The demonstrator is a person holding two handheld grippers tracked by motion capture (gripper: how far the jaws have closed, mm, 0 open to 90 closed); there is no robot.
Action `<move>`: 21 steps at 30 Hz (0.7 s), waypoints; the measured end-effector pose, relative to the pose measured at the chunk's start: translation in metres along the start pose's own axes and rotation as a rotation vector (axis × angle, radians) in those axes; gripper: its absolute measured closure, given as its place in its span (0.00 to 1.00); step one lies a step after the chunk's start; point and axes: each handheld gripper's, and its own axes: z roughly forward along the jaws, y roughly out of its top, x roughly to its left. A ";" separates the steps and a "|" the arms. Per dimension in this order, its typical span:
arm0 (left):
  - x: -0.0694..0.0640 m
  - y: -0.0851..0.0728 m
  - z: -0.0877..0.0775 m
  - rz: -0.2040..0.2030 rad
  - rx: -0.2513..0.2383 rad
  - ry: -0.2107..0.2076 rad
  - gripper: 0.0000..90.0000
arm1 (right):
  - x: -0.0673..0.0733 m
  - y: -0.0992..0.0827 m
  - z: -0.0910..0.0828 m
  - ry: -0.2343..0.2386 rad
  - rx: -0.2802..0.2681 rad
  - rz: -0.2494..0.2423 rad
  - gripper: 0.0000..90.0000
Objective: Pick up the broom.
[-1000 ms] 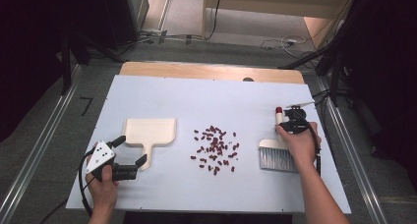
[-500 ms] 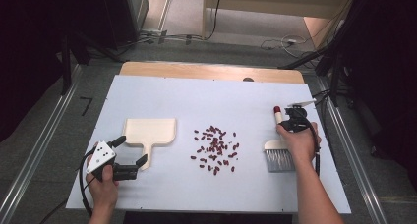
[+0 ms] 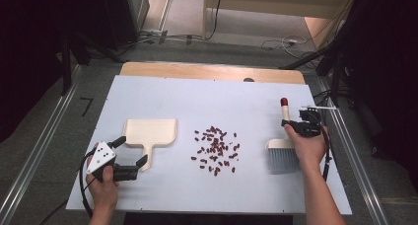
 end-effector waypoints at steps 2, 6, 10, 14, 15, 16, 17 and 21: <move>0.000 0.000 0.000 0.001 -0.001 0.000 0.02 | -0.001 -0.004 -0.012 0.046 -0.075 0.000 0.77; 0.000 0.000 0.000 -0.006 0.002 0.004 0.02 | -0.002 -0.009 -0.024 0.116 -0.165 0.007 0.77; -0.002 0.002 0.000 0.002 0.005 0.008 0.02 | 0.000 -0.015 -0.041 0.191 -0.279 -0.022 0.77; -0.010 0.005 0.001 0.019 0.001 -0.004 0.02 | 0.010 -0.020 -0.060 0.252 -0.396 -0.052 0.77; -0.012 0.007 0.001 0.025 0.002 -0.006 0.02 | 0.012 -0.020 -0.063 0.257 -0.414 -0.057 0.77; -0.015 0.009 0.002 0.031 0.002 -0.003 0.02 | 0.012 -0.020 -0.063 0.257 -0.414 -0.057 0.77; -0.018 0.011 0.002 0.033 -0.005 -0.008 0.02 | 0.016 -0.021 -0.070 0.275 -0.445 -0.068 0.77; -0.031 0.021 0.002 0.058 -0.021 -0.026 0.02 | 0.021 -0.022 -0.079 0.295 -0.486 -0.086 0.77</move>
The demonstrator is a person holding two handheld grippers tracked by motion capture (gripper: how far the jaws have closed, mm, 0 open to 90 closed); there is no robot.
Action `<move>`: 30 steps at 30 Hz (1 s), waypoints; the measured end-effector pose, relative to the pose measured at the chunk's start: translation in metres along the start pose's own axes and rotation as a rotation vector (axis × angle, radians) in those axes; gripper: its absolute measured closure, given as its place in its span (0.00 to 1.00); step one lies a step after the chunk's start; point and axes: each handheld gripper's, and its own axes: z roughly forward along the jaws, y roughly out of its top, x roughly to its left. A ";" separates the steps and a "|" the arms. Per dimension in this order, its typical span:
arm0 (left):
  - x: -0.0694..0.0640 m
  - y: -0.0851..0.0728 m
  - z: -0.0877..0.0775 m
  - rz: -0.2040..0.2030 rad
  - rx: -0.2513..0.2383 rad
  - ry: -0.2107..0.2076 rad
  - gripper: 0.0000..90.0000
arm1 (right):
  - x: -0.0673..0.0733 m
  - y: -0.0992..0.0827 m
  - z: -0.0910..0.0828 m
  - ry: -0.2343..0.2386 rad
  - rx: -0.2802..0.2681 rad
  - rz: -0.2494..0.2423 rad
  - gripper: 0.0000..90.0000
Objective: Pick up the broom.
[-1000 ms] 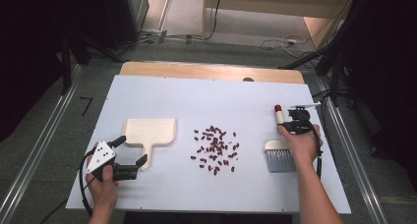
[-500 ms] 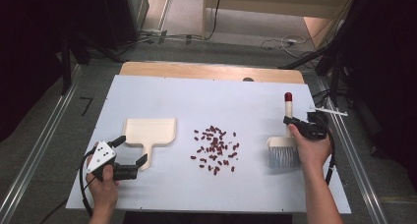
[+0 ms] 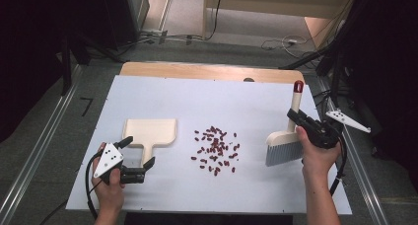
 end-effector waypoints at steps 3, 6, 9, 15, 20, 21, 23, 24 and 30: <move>-0.010 0.009 0.001 0.010 -0.022 -0.025 0.02 | 0.007 0.001 -0.006 0.013 -0.024 -0.018 0.77; -0.022 0.017 0.005 0.022 -0.029 -0.055 0.02 | 0.013 -0.001 -0.009 0.024 -0.044 -0.036 0.77; -0.033 0.026 0.010 0.023 -0.031 -0.086 0.02 | 0.020 -0.007 -0.008 0.036 -0.047 -0.061 0.77; -0.050 0.040 0.021 -0.008 -0.055 -0.162 0.00 | 0.035 -0.016 -0.006 0.063 -0.047 -0.092 0.77; -0.061 0.054 0.032 -0.007 -0.065 -0.200 0.00 | 0.046 -0.021 -0.004 0.079 -0.048 -0.107 0.77; -0.062 0.057 0.035 -0.005 -0.067 -0.204 0.00 | 0.048 -0.022 -0.003 0.078 -0.048 -0.113 0.77; -0.065 0.063 0.039 -0.003 -0.069 -0.214 0.00 | 0.053 -0.024 -0.002 0.082 -0.048 -0.126 0.77; -0.067 0.065 0.042 -0.007 -0.070 -0.218 0.00 | 0.056 -0.025 -0.002 0.087 -0.051 -0.125 0.77; -0.082 0.073 0.052 -0.010 -0.054 -0.233 0.00 | 0.072 -0.030 -0.002 0.104 -0.056 -0.153 0.77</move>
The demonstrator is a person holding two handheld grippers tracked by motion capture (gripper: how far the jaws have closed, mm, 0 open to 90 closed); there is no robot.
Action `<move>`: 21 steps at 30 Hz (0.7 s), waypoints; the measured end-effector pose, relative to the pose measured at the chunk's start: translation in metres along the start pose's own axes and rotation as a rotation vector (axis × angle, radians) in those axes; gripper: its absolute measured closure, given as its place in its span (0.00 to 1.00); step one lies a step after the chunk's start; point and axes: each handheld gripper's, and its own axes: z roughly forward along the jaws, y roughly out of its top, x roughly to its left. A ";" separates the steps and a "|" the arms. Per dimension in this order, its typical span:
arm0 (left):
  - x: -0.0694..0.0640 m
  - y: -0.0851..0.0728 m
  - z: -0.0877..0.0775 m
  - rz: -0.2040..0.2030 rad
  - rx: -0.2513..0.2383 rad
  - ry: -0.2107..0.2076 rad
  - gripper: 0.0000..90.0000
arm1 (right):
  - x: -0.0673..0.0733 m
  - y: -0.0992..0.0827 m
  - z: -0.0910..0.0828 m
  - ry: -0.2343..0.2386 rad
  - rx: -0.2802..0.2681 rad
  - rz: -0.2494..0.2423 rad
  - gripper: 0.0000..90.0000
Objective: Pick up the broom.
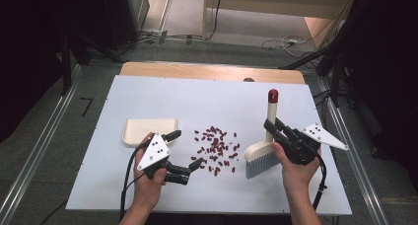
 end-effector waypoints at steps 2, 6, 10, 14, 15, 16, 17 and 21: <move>-0.004 0.001 0.004 -0.009 0.004 -0.017 0.01 | 0.004 -0.002 0.001 0.001 -0.001 -0.003 0.77; -0.014 0.002 0.011 -0.017 0.016 -0.036 0.03 | 0.011 -0.005 0.002 0.001 -0.001 -0.012 0.76; -0.019 0.002 0.017 -0.065 0.033 -0.108 0.10 | 0.020 -0.009 0.006 0.005 -0.003 -0.025 0.76; -0.024 0.003 0.020 -0.068 0.052 -0.133 0.18 | 0.030 -0.012 0.010 0.007 -0.002 -0.047 0.76; -0.026 0.003 0.021 -0.068 0.060 -0.147 0.18 | 0.030 -0.012 0.010 0.007 -0.002 -0.047 0.76; -0.029 0.004 0.022 -0.069 0.064 -0.161 0.19 | 0.032 -0.013 0.010 0.009 -0.001 -0.049 0.76; -0.031 0.004 0.024 -0.068 0.072 -0.173 0.24 | 0.037 -0.013 0.011 0.004 -0.009 -0.066 0.76; -0.043 0.004 0.030 -0.038 0.098 -0.191 0.30 | 0.045 -0.015 0.012 -0.005 -0.021 -0.089 0.76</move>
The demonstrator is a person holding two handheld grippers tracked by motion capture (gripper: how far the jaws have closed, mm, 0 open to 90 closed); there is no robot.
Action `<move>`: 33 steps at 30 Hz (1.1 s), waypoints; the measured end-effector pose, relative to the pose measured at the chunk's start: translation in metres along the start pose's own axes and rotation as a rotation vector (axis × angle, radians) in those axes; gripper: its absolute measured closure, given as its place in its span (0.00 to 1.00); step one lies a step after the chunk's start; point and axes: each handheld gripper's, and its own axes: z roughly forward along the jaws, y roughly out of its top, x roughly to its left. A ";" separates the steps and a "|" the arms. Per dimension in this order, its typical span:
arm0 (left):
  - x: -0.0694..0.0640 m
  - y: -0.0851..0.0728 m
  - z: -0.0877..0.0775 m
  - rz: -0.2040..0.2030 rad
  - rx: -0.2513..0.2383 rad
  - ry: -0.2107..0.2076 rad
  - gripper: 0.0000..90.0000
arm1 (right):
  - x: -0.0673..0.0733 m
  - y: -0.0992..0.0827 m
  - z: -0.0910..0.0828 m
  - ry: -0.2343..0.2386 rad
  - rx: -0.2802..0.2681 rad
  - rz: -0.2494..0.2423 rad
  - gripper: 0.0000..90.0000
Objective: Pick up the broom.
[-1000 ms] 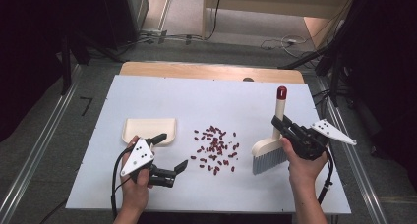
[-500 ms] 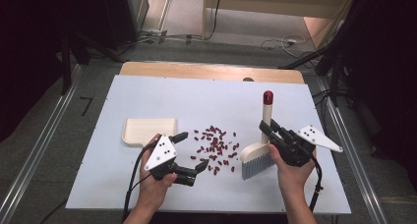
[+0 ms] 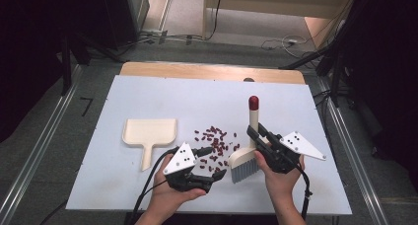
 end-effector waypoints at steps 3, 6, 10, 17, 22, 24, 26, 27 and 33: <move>-0.005 0.001 0.004 0.001 0.015 0.005 0.34 | 0.003 0.000 0.000 0.006 -0.003 -0.002 0.76; -0.007 0.001 0.007 -0.004 0.023 0.011 0.37 | 0.009 0.000 0.001 0.011 -0.007 -0.008 0.76; -0.011 0.000 0.012 -0.004 0.039 0.013 0.40 | 0.019 -0.001 0.000 0.011 -0.014 -0.024 0.77; -0.012 0.000 0.015 -0.049 0.044 0.026 0.47 | 0.036 -0.003 0.002 0.040 -0.014 -0.046 0.77; -0.012 0.001 0.016 -0.075 0.058 0.013 0.57 | 0.050 -0.005 0.004 0.072 -0.014 -0.062 0.76; -0.012 0.000 0.017 -0.086 0.068 0.012 0.60 | 0.053 -0.005 0.004 0.075 -0.015 -0.065 0.76; -0.011 0.000 0.018 -0.100 0.073 0.012 0.61 | 0.055 -0.006 0.004 0.078 -0.017 -0.066 0.76; -0.011 0.000 0.018 -0.105 0.075 0.010 0.63 | 0.056 -0.006 0.004 0.081 -0.019 -0.067 0.76; -0.009 0.000 0.017 -0.131 0.073 0.011 0.68 | 0.060 -0.007 0.003 0.085 -0.022 -0.071 0.76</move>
